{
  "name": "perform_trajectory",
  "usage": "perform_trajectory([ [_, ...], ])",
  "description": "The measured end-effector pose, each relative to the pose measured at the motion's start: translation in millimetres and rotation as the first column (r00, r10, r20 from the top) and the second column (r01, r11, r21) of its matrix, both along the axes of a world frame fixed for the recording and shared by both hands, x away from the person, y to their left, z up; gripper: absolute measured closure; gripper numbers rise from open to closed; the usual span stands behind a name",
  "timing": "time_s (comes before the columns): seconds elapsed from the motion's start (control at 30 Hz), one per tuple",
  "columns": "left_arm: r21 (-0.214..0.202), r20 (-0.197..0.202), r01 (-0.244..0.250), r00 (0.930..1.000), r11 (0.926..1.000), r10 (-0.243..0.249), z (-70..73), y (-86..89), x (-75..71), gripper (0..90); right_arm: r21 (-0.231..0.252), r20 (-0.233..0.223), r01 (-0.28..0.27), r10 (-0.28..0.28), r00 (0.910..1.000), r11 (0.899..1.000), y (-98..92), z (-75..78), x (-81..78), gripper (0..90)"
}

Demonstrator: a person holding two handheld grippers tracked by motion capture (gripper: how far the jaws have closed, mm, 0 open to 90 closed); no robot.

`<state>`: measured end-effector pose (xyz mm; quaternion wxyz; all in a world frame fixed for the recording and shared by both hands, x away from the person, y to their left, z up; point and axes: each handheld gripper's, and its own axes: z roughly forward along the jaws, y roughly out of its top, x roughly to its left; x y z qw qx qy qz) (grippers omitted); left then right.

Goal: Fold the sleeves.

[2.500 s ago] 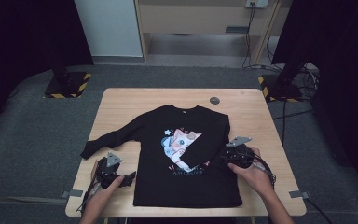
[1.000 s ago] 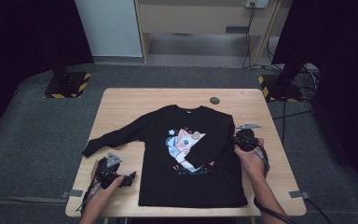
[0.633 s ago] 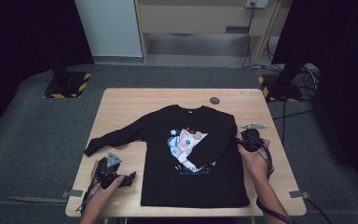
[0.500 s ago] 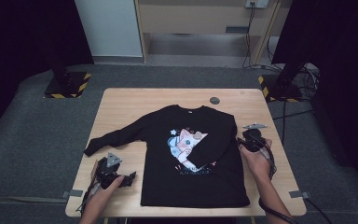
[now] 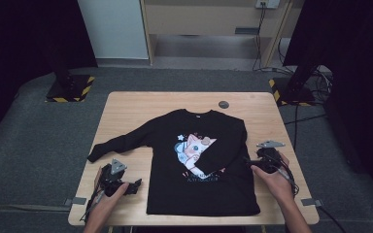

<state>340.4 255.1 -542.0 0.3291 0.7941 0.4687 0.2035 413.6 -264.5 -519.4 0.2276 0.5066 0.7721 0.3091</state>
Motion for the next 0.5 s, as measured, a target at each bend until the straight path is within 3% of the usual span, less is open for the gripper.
perform_trajectory([
  [0.13, -0.018, 0.001, -0.008, 1.0000, 0.9998, 0.008, 0.4, 1.7, -1.0, 0.3, 0.031, -0.013, -0.059, 0.060, 0.9981, 0.998, -2.8, -1.1, -13.0, 7.0],
  [0.3, -0.054, 0.002, -0.040, 0.9992, 0.9978, 0.040, 6.7, 10.1, -1.4, 1.8, 0.045, -0.003, -0.091, 0.091, 0.9958, 0.995, -5.0, -1.6, -29.3, 5.8],
  [0.4, -0.033, 0.007, -0.038, 0.9992, 0.9987, 0.038, 12.5, 16.3, -1.8, 2.2, 0.040, 0.003, -0.101, 0.101, 0.9949, 0.994, -6.2, -2.8, -37.4, 5.7],
  [0.5, -0.050, 0.010, -0.065, 0.9978, 0.9966, 0.066, 16.6, 27.3, 1.7, 3.2, 0.028, 0.014, -0.107, 0.106, 0.9942, 0.994, -9.1, -3.5, -42.9, 5.7],
])
